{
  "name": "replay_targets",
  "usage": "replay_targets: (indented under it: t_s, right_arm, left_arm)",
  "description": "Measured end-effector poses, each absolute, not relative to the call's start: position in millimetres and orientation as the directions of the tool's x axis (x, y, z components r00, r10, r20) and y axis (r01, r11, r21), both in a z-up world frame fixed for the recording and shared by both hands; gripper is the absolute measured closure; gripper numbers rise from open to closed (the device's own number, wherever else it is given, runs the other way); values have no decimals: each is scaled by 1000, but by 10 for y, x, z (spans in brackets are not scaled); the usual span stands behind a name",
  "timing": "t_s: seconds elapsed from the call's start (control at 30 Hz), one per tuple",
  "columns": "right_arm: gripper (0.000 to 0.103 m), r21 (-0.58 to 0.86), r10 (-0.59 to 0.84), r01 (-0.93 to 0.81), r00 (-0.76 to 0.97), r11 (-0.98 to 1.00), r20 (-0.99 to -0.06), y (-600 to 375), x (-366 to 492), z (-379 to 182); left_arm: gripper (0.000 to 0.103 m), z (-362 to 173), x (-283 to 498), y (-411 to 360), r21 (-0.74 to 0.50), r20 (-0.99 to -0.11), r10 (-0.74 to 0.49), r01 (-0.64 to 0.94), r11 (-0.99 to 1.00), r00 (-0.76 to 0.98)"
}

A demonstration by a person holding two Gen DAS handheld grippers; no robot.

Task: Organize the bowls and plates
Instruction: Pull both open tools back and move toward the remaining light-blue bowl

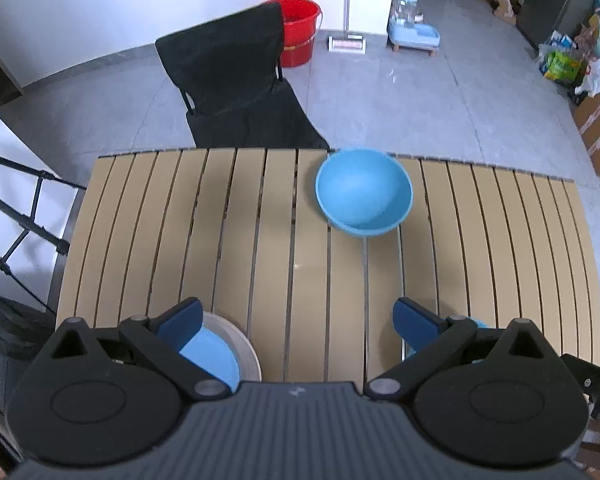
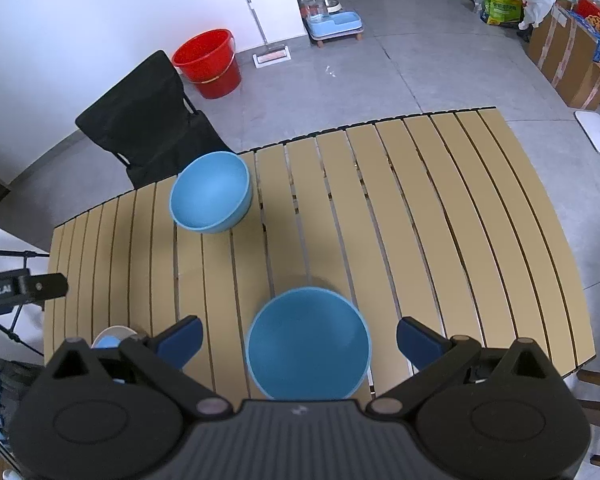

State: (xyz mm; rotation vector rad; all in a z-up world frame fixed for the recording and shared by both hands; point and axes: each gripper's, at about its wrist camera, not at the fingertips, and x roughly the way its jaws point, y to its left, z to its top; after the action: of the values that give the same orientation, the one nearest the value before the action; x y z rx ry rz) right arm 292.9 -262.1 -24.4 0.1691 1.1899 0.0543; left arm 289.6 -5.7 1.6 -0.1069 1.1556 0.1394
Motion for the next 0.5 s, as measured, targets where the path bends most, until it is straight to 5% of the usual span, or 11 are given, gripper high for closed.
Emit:
replay_targets:
  t_s: [0.5]
  right_arm:
    - [0, 153, 133, 2, 490, 988, -862, -2192, 3507, -33]
  left_arm:
    - [0, 196, 3346, 394, 5, -815, 102, -170, 985, 571]
